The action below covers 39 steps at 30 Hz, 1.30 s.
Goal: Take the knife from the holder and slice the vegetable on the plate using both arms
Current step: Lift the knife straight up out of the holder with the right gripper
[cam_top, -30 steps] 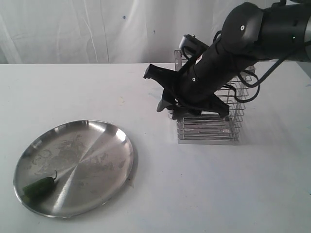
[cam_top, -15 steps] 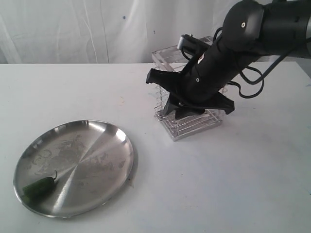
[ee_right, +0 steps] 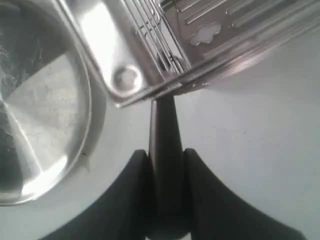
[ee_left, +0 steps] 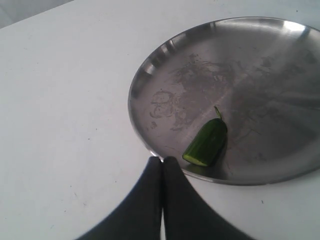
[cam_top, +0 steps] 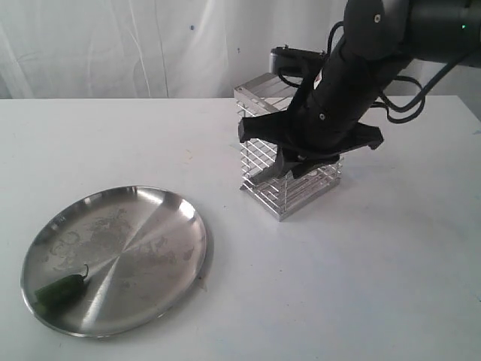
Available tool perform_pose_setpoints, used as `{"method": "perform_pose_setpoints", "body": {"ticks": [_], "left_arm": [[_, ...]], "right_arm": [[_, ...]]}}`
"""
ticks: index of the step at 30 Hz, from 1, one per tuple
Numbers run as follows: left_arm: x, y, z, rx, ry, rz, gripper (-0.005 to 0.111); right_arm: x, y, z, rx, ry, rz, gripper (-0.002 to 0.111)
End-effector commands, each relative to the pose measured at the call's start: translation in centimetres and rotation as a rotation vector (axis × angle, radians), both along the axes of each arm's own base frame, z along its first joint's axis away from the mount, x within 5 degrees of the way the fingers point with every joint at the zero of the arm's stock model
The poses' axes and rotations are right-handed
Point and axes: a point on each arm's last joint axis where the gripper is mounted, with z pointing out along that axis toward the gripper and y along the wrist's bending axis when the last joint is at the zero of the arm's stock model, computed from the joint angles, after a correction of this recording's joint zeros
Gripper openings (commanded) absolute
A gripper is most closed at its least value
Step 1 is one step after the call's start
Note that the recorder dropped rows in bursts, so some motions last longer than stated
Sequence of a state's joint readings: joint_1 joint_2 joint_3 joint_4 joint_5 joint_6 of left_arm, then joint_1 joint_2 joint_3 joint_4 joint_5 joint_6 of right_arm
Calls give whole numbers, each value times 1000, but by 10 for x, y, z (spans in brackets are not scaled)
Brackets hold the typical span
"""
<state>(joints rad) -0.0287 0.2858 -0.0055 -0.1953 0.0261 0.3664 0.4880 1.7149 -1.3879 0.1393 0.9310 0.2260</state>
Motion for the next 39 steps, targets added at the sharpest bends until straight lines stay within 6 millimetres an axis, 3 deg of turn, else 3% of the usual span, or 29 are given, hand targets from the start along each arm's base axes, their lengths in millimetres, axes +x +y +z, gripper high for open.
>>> {"method": "perform_pose_setpoints", "body": {"ticks": [1, 12, 27, 32, 39], "left_arm": [[-1, -1, -1, -10, 1, -2, 0], [-1, -1, -1, -10, 1, -2, 0], [-1, -1, -1, -10, 1, -2, 0], [-1, -1, -1, -10, 1, -2, 0], [-1, -1, -1, -10, 1, -2, 0]], "right_arm": [[3, -5, 14, -92, -91, 120, 2], [4, -6, 19, -166, -160, 290, 0], [-8, -13, 63, -140, -273, 291, 0], [-17, -18, 75, -138, -287, 294, 0], [-40, -31, 108, -104, -368, 275, 0]]}}
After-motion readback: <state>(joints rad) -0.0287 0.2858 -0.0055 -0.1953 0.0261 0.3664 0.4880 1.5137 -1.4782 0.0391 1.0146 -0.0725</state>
